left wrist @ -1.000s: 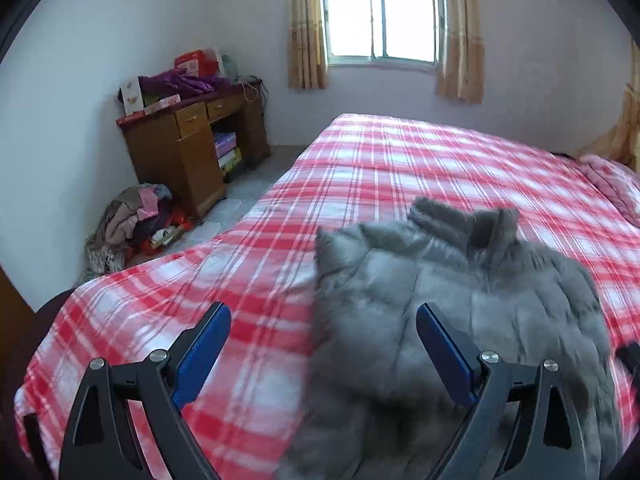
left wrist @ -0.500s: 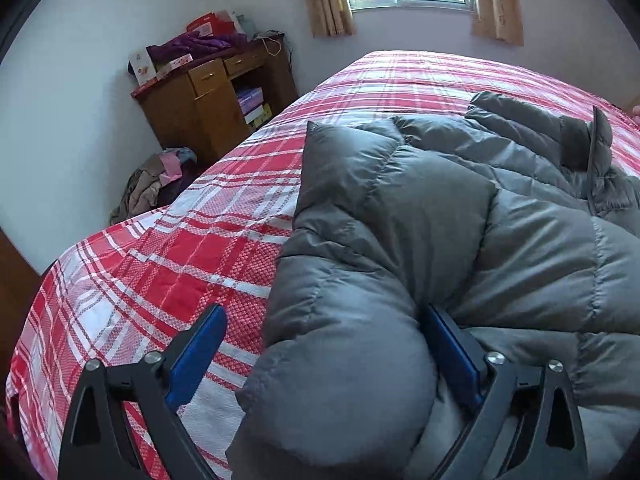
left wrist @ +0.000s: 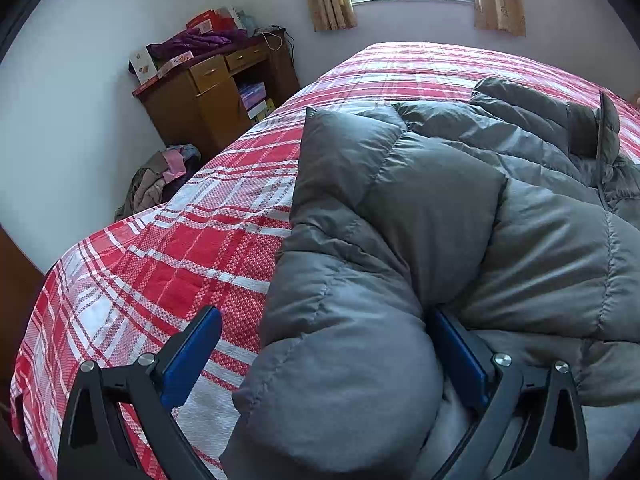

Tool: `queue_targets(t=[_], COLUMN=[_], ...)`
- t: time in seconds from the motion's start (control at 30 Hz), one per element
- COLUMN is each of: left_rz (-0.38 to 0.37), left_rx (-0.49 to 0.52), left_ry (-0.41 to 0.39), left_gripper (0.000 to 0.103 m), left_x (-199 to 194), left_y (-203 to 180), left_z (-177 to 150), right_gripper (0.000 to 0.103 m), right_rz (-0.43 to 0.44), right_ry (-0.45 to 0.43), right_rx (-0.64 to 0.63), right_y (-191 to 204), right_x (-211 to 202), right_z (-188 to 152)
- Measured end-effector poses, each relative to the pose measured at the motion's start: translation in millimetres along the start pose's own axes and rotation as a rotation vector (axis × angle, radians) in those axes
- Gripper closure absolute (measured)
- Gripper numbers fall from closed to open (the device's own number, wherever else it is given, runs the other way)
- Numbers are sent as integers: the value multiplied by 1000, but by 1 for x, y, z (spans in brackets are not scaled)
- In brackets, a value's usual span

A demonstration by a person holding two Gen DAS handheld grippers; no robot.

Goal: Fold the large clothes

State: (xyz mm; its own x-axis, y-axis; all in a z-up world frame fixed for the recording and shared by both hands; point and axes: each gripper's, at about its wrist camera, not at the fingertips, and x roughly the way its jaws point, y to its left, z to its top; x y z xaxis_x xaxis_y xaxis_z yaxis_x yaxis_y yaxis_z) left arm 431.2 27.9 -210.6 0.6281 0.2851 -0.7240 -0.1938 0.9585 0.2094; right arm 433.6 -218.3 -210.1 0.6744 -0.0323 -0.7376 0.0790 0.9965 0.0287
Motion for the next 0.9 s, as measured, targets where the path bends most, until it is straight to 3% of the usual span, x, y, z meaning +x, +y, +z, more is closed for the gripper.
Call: queue_targets(t=[0.53,0.63,0.73,0.8,0.9], left_rz=[14,1,-64,-66,-32], left_rx=[11,8,-23,-42,-59], left_ry=[-6,26,-61,-106,-97], left_gripper=[1,1,1,1,1], left_x=[-1,-21,-60,-72,-52], left_y=[-3,7,24,29,14], left_z=[-1,6,26,44,67], right_gripper=[47,46,39,31,29], right_rz=[-46,-42,32,39,-45], right_ry=[5,12,16,-52,-144], right_rx=[-32,-31,-13,26,69], right_y=[9,9,-2,-16,-45], right_x=[5,5,-12,-32,-45], right_z=[1,2,12,24,51])
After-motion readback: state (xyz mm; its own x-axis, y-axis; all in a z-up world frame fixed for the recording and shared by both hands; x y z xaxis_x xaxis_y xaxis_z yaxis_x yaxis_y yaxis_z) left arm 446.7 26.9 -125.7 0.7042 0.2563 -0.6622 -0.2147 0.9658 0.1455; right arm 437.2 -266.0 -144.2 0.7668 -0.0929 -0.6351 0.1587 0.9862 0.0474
